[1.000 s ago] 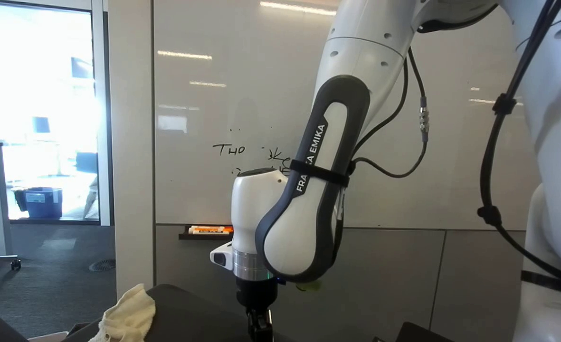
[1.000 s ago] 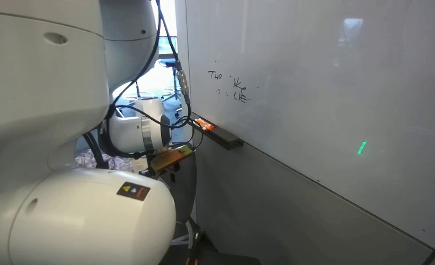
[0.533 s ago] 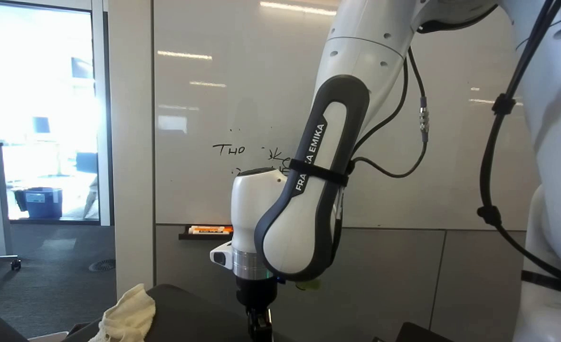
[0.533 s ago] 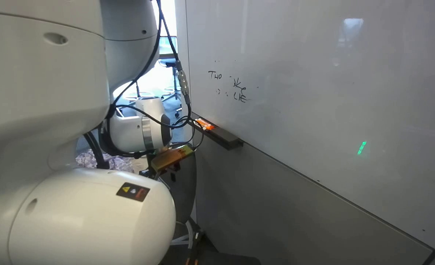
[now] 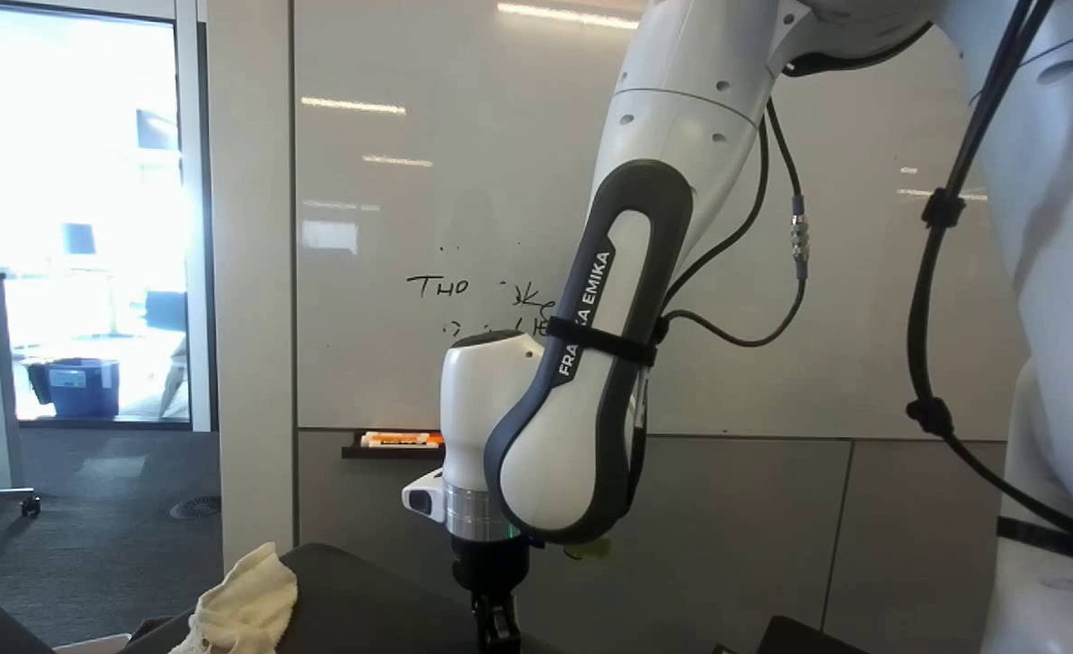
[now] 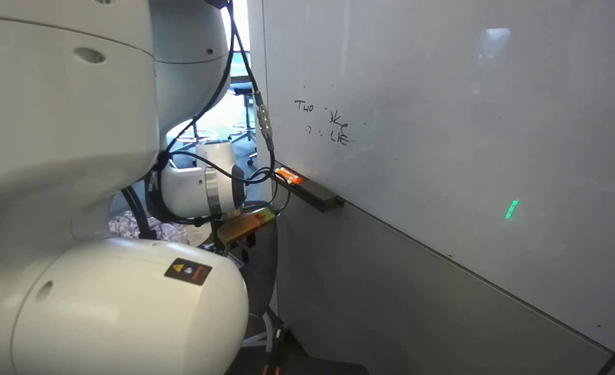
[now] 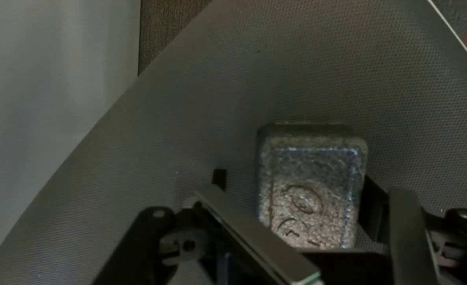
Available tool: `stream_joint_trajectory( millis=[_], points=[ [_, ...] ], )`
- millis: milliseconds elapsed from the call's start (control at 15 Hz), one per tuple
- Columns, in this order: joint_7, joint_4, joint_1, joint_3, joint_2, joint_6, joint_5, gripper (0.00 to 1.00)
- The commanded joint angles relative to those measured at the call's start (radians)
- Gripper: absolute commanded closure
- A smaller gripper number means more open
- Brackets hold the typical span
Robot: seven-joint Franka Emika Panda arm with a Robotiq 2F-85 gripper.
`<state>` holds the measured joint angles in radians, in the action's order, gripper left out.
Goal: Use the eraser to wipe the writings off the whiteboard
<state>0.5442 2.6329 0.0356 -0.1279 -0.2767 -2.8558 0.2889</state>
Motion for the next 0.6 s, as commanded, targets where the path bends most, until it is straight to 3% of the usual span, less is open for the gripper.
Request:
stream_joint_trajectory(
  millis=[0, 200, 533],
  points=[
    [-0.004, -0.022, -0.004, 0.000, -0.018, 0.006, 0.020, 0.51],
    [0.000, -0.016, -0.010, -0.010, 0.004, 0.013, 0.007, 0.69],
    [0.023, 0.009, -0.041, -0.057, 0.143, 0.145, -0.087, 0.69]
  ],
)
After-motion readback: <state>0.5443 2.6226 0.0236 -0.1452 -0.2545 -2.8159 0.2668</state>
